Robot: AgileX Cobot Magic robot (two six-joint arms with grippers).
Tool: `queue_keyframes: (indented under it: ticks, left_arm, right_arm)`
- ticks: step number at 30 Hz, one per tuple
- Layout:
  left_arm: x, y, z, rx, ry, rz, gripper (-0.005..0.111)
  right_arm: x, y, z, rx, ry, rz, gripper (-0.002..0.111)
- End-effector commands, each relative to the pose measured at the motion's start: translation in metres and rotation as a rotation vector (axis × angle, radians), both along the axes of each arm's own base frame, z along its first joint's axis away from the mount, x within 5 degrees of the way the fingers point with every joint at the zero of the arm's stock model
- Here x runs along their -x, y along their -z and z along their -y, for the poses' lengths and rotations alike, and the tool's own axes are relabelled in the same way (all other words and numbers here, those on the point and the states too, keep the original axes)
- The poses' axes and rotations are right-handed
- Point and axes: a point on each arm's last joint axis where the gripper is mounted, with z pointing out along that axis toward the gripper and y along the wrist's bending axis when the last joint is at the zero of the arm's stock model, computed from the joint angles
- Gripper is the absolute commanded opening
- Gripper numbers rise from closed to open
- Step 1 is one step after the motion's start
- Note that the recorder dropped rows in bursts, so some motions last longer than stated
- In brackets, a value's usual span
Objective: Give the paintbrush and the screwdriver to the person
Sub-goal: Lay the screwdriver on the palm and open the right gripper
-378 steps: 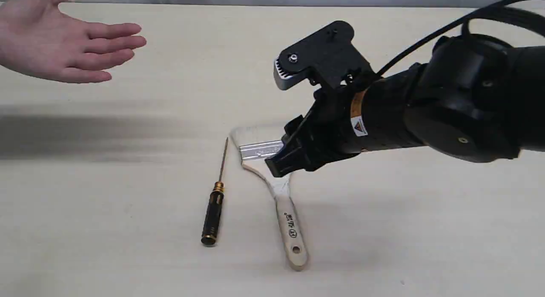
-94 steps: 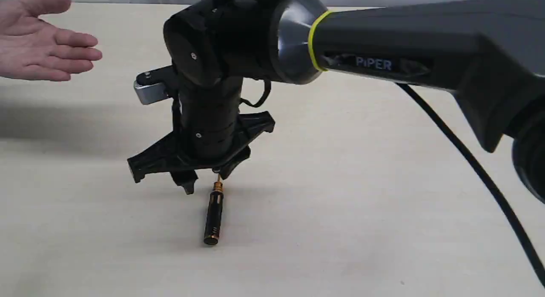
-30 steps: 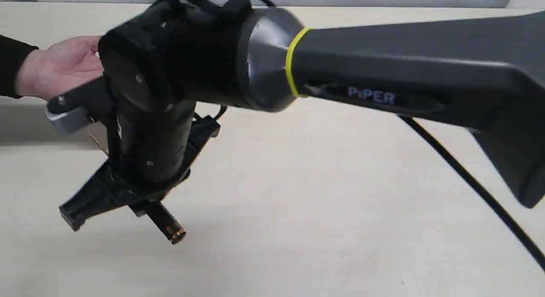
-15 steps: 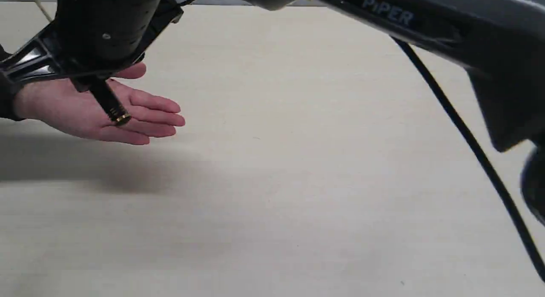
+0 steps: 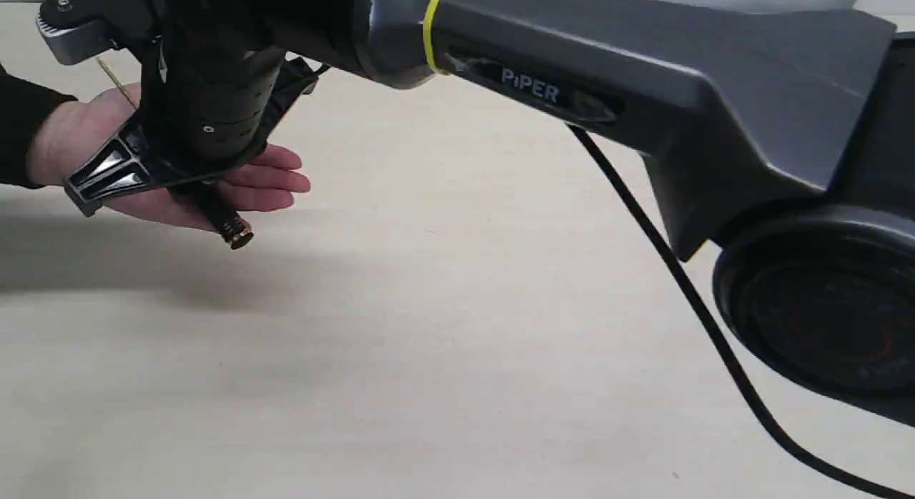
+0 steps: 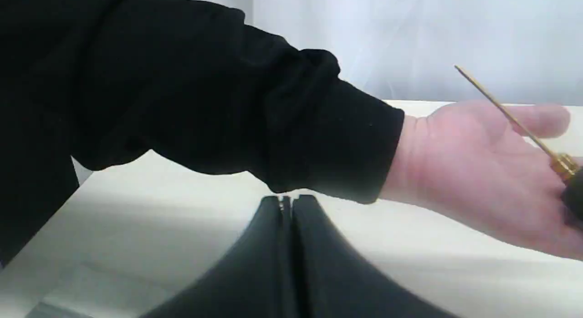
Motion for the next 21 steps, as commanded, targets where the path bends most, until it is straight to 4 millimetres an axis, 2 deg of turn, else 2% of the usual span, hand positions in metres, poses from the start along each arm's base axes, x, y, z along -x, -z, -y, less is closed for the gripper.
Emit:
queue_keyframes:
  ticks: [1, 4, 11, 15, 18, 21]
  left_arm:
    - [0.000, 0.000, 0.001, 0.005, 0.009, 0.011, 0.000]
    - [0.000, 0.000, 0.001, 0.005, 0.009, 0.011, 0.000]
    - [0.000, 0.000, 0.001, 0.005, 0.009, 0.011, 0.000]
    - [0.000, 0.000, 0.001, 0.005, 0.009, 0.011, 0.000]
    - [0.000, 0.000, 0.001, 0.005, 0.009, 0.011, 0.000]
    - [0.000, -0.001, 0.001, 0.003, 0.009, 0.014, 0.000]
  right_arm:
    - [-0.004, -0.004, 0.000, -0.022, -0.005, 0.028, 0.034]
    - [-0.004, -0.004, -0.001, -0.023, -0.005, 0.029, 0.040]
    - [-0.004, -0.006, -0.001, -0.032, -0.005, 0.036, 0.040]
    - [-0.003, -0.020, 0.001, -0.063, -0.005, 0.064, 0.040]
    - [-0.003, -0.040, 0.007, -0.077, -0.009, 0.127, 0.039]
    - [-0.001, -0.063, 0.017, -0.054, -0.002, 0.194, 0.024]
